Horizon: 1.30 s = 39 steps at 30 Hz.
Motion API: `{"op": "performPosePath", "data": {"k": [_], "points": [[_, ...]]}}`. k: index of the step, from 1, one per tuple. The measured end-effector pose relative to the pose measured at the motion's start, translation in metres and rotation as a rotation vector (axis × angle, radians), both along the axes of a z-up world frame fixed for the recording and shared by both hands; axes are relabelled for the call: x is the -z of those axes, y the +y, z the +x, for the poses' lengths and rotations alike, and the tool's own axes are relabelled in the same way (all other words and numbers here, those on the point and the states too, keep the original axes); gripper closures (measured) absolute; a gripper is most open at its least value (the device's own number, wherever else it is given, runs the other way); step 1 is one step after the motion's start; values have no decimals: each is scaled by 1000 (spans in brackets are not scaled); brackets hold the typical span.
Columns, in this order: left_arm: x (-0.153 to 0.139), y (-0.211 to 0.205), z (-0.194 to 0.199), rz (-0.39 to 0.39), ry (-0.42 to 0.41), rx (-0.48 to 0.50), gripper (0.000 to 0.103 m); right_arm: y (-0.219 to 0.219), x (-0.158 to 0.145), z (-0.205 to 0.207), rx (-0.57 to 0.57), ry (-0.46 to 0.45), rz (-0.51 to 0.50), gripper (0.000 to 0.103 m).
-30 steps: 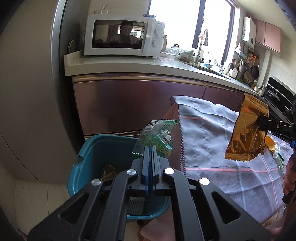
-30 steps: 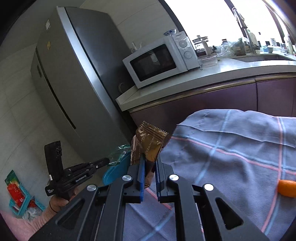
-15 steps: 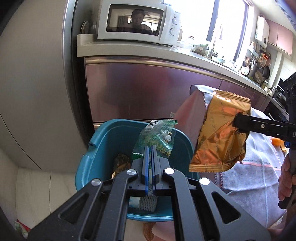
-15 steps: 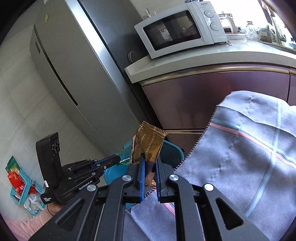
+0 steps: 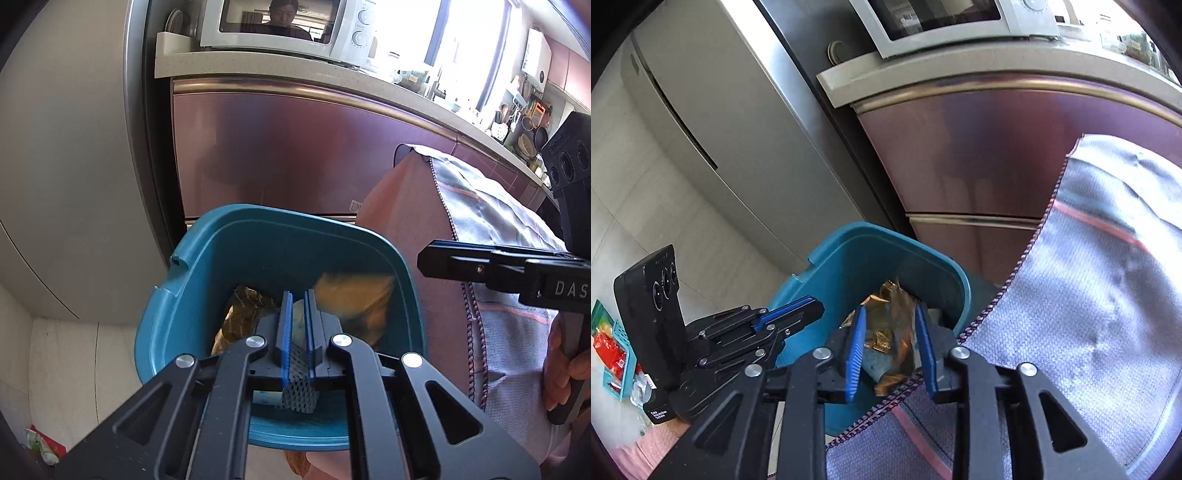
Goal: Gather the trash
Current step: 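Move both tools back over the table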
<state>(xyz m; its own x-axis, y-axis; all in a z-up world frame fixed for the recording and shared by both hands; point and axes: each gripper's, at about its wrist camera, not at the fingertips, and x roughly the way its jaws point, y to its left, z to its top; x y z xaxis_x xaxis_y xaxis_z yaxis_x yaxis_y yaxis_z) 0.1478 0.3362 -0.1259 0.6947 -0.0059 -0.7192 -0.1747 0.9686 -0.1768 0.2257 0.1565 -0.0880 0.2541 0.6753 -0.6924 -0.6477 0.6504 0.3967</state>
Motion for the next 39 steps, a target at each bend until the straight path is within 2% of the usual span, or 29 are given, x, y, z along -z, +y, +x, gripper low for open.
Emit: {"op": "performPosePath", "data": {"k": [8,12,17,21,25,28,32,39], "points": [[-4,-5,-5,-16,-27,-1,90,-17,1,-11,5,-9,28,75],[-13,-15,-14,8,-51,7,83,-28,-5,-18,11,-24,55,69],[-34,-37,-27,43,-107,37,69,-56,-15,-33,23,-66,83,68],[-52,-59,-39,85,-159,76,58,-80,-22,-46,46,-109,100,63],[-69,-84,-48,110,-207,130,40,-111,-30,-60,79,-144,115,58],[-80,-103,-52,119,-237,178,29,-138,-35,-71,117,-174,112,56],[-89,-134,-54,115,-271,255,25,-183,-38,-83,197,-193,115,55],[-93,-200,-38,71,-280,394,24,-268,-30,-110,388,-205,108,55]]}}
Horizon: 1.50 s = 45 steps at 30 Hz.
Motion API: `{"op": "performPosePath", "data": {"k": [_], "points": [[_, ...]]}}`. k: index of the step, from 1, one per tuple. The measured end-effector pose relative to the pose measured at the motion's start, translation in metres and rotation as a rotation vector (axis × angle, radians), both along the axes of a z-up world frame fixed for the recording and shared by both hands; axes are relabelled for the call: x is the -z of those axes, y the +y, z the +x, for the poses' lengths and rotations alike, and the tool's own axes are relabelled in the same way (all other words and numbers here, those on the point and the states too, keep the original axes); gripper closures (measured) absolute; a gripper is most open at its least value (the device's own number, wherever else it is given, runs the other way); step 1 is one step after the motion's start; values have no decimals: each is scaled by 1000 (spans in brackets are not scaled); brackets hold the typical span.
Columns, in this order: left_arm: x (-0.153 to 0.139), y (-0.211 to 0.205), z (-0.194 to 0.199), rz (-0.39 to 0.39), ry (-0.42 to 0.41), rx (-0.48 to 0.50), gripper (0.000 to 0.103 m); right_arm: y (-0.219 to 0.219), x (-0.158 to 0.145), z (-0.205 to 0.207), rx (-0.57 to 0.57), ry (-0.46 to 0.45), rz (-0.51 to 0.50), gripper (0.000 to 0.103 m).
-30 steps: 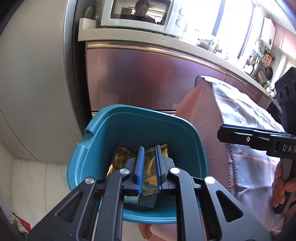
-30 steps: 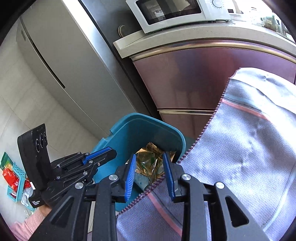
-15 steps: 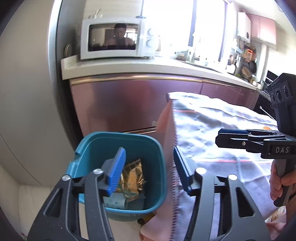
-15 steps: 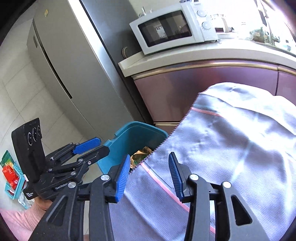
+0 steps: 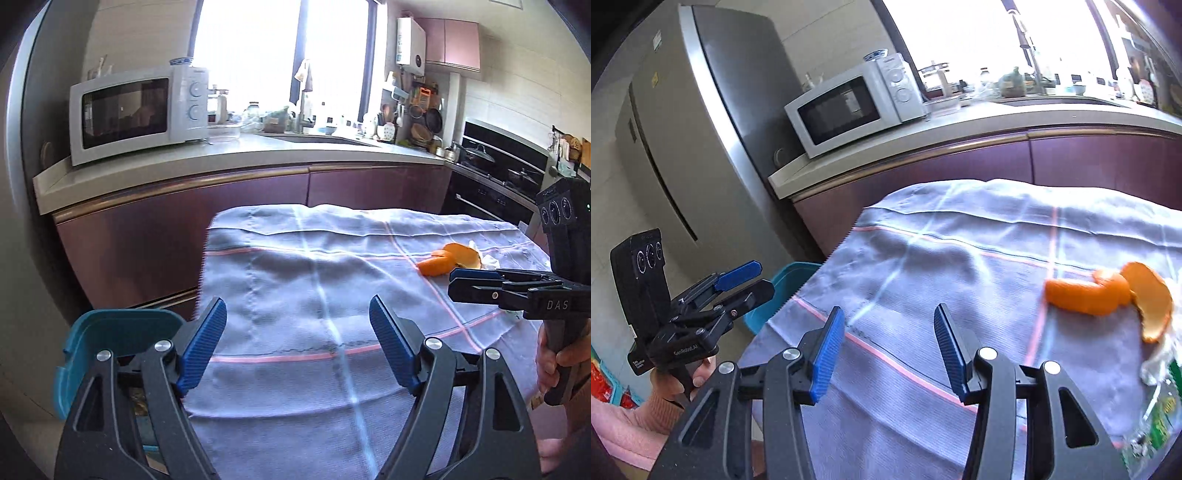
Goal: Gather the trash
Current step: 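Move both tools back over the table, then grasp the orange peel with the left tool while the right tool reaches for the green packet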
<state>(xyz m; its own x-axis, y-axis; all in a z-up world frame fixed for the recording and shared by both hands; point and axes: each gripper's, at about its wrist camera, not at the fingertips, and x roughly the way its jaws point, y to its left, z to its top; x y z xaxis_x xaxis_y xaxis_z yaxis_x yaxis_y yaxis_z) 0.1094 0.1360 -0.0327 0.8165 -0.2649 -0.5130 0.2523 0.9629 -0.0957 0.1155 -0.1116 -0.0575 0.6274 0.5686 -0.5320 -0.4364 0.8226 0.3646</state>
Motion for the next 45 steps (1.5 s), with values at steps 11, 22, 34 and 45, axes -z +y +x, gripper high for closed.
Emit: {"op": "performPosePath", "data": {"k": [11,22,34,45], "points": [[16,-123,52,46,68,245,27,-136,25,-30,346,25,75,55],[30,-216,104,148,112,376,32,-199,56,-30,464,106,141,54],[48,-258,125,253,164,460,45,-189,67,-11,391,154,169,49],[51,-260,125,259,179,482,81,-178,71,-8,358,175,165,74]]}}
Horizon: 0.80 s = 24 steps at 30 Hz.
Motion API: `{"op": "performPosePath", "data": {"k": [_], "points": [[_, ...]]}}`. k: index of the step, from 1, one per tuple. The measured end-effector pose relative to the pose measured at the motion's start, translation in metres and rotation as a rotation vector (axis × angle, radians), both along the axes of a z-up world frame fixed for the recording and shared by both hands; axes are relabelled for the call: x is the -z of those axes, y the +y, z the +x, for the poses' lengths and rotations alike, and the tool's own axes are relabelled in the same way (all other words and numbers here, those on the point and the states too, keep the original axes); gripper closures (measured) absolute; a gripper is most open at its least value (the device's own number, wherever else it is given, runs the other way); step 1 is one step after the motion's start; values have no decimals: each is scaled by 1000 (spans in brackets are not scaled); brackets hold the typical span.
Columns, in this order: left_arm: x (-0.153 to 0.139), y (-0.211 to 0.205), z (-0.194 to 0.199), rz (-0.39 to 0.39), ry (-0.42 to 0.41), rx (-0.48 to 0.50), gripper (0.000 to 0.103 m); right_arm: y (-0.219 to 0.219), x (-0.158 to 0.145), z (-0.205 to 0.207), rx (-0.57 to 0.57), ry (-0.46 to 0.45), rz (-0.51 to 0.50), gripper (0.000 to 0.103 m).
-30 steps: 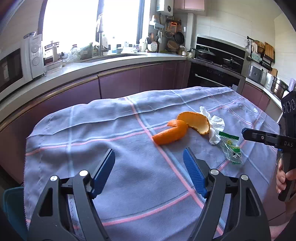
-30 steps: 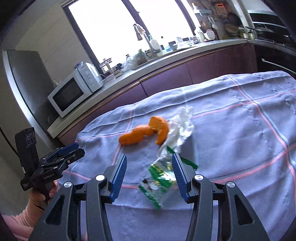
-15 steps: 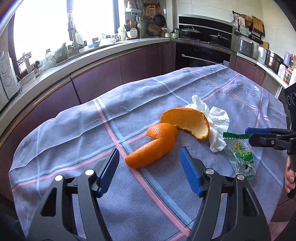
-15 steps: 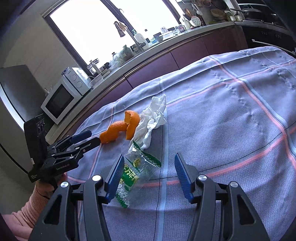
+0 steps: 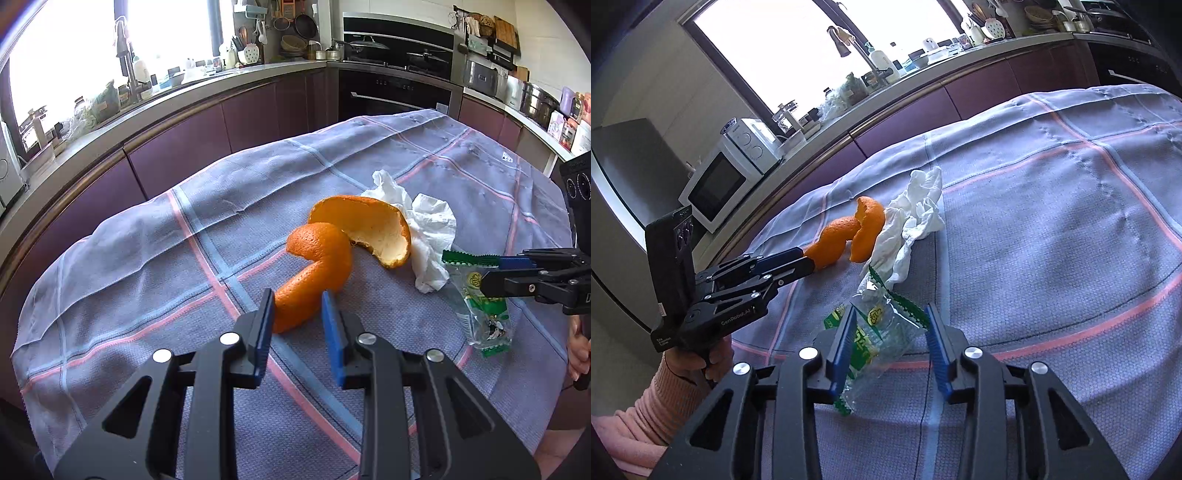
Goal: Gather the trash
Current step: 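Grasp the orange peel with the left tool while the right tool reaches for the green packet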
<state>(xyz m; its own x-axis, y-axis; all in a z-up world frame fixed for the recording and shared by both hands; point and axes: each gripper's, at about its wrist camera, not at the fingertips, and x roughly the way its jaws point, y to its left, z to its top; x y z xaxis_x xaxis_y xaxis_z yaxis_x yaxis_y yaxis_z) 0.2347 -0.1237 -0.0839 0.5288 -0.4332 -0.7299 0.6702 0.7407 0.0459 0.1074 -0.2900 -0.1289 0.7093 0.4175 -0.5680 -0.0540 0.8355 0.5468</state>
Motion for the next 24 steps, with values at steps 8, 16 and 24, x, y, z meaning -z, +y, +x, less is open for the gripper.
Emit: {"op": "performPosePath", "data": {"k": [8,16,24], "points": [[-3,5,-6,-26,10,13,88,-6,1,-7,0,-15,22,86],[0,-1,-4,9,-6,10,66,-6,1,-9,-6,-22,33,87],[3,-6,-1,24,12,27,74,-9,2,-10,-6,-25,44,87]]}}
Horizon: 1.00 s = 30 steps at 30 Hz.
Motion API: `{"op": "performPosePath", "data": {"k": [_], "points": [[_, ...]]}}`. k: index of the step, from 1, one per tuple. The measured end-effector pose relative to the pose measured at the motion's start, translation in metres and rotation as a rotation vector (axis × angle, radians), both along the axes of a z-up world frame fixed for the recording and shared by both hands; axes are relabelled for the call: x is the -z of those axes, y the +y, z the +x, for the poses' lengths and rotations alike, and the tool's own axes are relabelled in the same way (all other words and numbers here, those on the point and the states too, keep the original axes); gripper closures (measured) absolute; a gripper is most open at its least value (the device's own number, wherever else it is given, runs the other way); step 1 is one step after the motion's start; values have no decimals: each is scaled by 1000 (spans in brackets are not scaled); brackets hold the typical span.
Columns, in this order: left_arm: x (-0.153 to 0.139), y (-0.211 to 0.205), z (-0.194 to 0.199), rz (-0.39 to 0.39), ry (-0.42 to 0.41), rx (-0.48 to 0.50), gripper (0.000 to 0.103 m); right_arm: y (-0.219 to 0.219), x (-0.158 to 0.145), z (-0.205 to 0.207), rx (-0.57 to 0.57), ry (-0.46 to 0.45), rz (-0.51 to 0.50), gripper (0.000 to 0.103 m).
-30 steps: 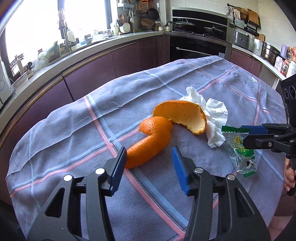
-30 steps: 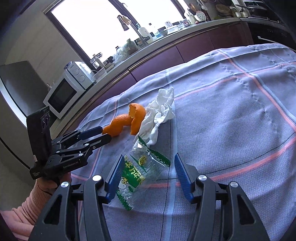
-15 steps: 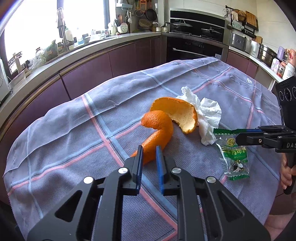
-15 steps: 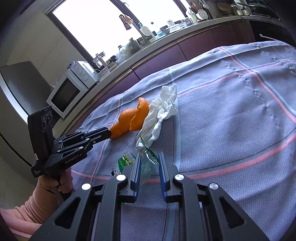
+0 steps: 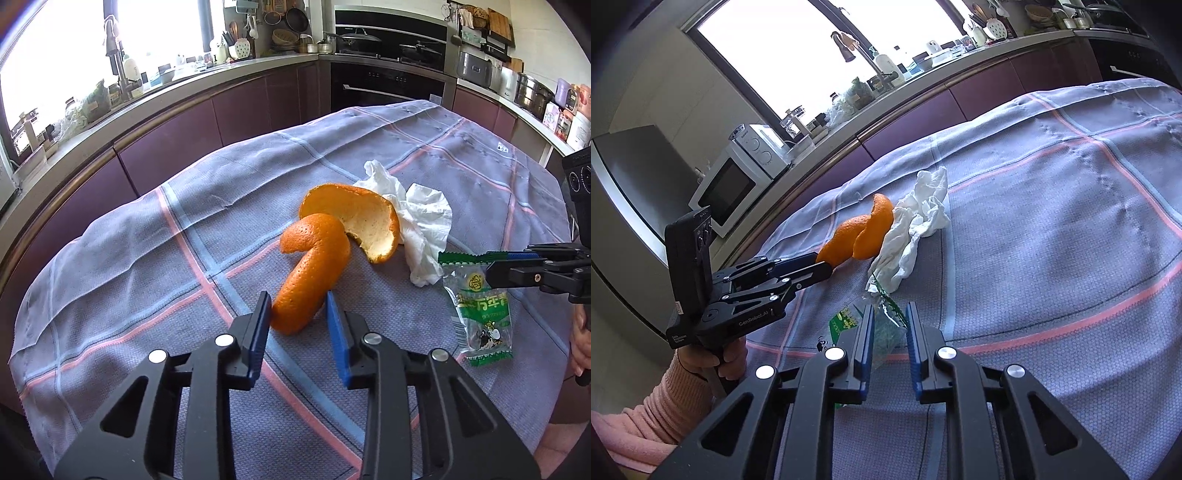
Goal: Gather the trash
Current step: 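Grasp the orange peel with the left tool while the right tool reaches for the green packet, then carry the orange peel in the left tool and green packet in the right tool to the teal bin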
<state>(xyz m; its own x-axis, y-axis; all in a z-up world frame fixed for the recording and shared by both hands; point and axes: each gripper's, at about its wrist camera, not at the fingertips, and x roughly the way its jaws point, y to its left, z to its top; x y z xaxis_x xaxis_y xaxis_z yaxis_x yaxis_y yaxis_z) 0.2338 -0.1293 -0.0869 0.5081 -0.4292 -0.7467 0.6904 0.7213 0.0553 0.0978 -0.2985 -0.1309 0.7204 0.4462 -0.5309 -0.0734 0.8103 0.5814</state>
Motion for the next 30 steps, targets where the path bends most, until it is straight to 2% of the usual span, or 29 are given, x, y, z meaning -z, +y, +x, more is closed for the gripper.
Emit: {"op": "performPosePath", "data": {"k": [5,13,20,30], "points": [[-4,2,-9,-22,-16,5,81,0,-1,-2,-6,-5,4,89],[-13,18,-29,-71,-28,-13,83,4,-9,-5,-21,-30,7,91],[-26,49,-48,-121,-42,-53,84,12,-16,-6,-48,-52,15,91],[-48,113,-77,-183,-77,-148,85,47,-29,2,-128,-78,16,91]]}}
